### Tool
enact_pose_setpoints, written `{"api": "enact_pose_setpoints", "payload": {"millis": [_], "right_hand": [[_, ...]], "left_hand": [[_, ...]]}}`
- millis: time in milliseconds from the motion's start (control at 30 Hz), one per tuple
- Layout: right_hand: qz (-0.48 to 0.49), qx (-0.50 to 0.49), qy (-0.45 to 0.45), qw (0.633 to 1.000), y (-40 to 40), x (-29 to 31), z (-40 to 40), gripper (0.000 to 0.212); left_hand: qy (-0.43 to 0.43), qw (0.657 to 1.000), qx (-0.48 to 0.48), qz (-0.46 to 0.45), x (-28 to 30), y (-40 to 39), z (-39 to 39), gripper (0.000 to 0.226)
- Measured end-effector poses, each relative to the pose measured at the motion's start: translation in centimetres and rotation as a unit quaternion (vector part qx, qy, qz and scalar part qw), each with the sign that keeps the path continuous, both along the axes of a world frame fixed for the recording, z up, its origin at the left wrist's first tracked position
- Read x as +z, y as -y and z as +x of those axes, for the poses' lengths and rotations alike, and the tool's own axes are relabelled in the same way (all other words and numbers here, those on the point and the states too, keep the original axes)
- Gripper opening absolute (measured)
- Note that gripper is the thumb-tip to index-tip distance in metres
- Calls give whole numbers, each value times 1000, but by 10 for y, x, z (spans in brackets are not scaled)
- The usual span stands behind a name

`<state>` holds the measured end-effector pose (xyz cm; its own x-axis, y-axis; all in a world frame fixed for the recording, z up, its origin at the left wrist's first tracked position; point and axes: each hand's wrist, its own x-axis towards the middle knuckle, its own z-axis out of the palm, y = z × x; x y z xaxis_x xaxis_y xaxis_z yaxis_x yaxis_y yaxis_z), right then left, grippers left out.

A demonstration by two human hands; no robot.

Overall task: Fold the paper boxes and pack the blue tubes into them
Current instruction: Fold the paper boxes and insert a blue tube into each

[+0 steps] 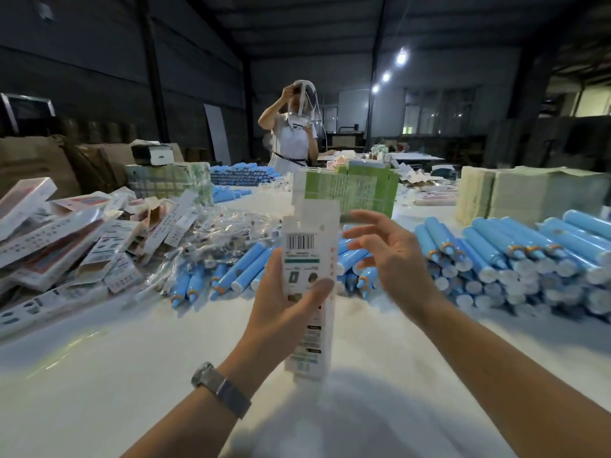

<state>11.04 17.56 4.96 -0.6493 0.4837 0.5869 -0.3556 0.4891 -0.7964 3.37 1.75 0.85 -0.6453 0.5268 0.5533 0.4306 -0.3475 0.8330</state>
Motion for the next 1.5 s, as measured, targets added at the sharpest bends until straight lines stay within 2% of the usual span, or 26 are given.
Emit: {"api": "enact_pose_setpoints", "payload": {"millis": [33,67,133,200,233,300,367,433,567,633,700,867,1033,1267,1333,1500], "right_hand": [[53,-88,45,994,-14,-4,-2,36],[125,-159,114,973,-27,-9,-4,40],[283,-209,284,892,-46,-21,-11,52],[385,-203,398,808,-53,-34,-21,58],[413,-201,421,782,-56,-41,-25,56],[441,-218,410,768,-59,-49,-32,46],[441,-253,374,776,-63,-54,-33,37],[428,-275,320,799,-65,-51,-30,32],[351,-296,60,886,-50,-13,-15,23],[267,-263,-66,925,-33,16,-4,29],[197,-207,-160,945,-13,43,11,30],[77,-70,-279,955,26,80,40,26],[32,-26,-295,954,39,83,41,27],[138,-42,-237,961,45,66,30,34],[171,-49,-201,963,45,60,27,33],[267,-98,-92,954,44,29,10,33]], "left_hand": [[-12,1000,23,-1,-1,0,-1,42],[-17,999,36,0,-1,0,-3,45],[-12,999,49,6,-2,0,-5,49],[3,999,38,14,-4,-1,-7,52],[5,999,30,16,-5,-1,-7,53],[-13,999,28,8,-6,0,-8,56],[-40,999,26,-2,-6,2,-8,58],[-56,998,4,2,-6,4,-8,49],[-82,996,-34,-3,-6,10,-13,32],[-104,994,-7,-17,-5,12,-15,22],[-114,993,26,-15,-3,12,-17,14],[-150,986,67,-30,-3,12,-20,15],[-199,975,90,-38,-5,12,-19,17],[-256,953,155,-43,-9,13,-22,14],[-283,942,173,-44,-9,13,-23,17],[-268,945,185,-26,-12,12,-26,19]]}}
